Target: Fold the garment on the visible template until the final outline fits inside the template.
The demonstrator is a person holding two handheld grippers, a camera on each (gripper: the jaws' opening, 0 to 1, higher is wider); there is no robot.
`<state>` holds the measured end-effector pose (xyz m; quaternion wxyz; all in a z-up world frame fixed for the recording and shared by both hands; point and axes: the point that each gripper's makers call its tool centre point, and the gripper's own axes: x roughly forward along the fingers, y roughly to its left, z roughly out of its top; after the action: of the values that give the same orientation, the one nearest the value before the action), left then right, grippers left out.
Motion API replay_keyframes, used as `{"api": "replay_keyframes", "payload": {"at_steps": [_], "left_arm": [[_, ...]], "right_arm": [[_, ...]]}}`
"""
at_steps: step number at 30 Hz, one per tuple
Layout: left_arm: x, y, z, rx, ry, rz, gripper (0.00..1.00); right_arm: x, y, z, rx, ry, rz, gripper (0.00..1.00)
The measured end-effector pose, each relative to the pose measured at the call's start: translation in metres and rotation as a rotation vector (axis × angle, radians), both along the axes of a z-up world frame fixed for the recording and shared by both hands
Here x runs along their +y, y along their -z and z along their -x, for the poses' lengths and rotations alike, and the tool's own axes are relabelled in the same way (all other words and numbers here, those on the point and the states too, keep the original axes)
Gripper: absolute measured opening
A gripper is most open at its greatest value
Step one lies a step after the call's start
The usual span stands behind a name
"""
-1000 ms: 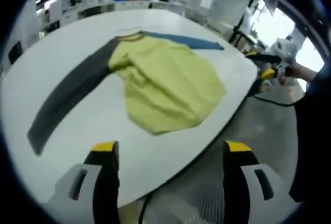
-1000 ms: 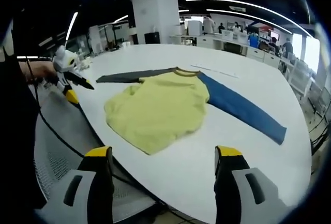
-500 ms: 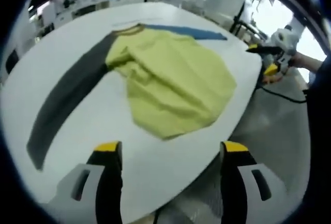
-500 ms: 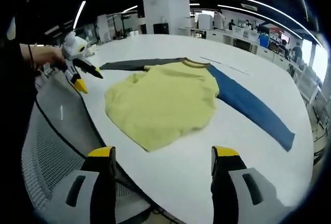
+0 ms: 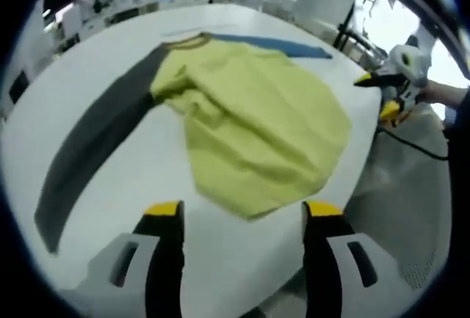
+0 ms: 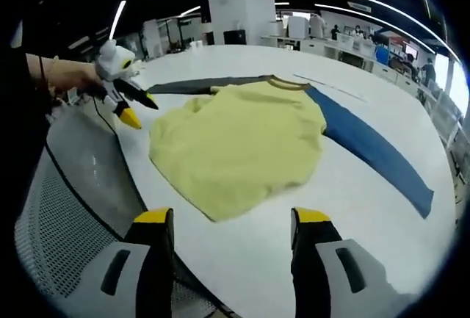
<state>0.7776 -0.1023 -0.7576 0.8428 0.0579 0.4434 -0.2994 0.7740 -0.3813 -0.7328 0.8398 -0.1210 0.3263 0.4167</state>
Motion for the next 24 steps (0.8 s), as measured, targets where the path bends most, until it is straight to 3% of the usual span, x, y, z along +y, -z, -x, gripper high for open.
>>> {"api": "replay_keyframes", "payload": {"at_steps": [8, 24], "left_arm": [[0.000, 0.013, -0.009, -0.002, 0.011, -0.017, 0.59], [0.001, 0.017, -0.014, -0.025, 0.032, -0.029, 0.48]], "right_arm": [[0.013, 0.015, 0.001, 0.020, -0.039, -0.007, 0.59], [0.026, 0.040, -0.006, 0.035, -0.075, 0.032, 0.47]]}}
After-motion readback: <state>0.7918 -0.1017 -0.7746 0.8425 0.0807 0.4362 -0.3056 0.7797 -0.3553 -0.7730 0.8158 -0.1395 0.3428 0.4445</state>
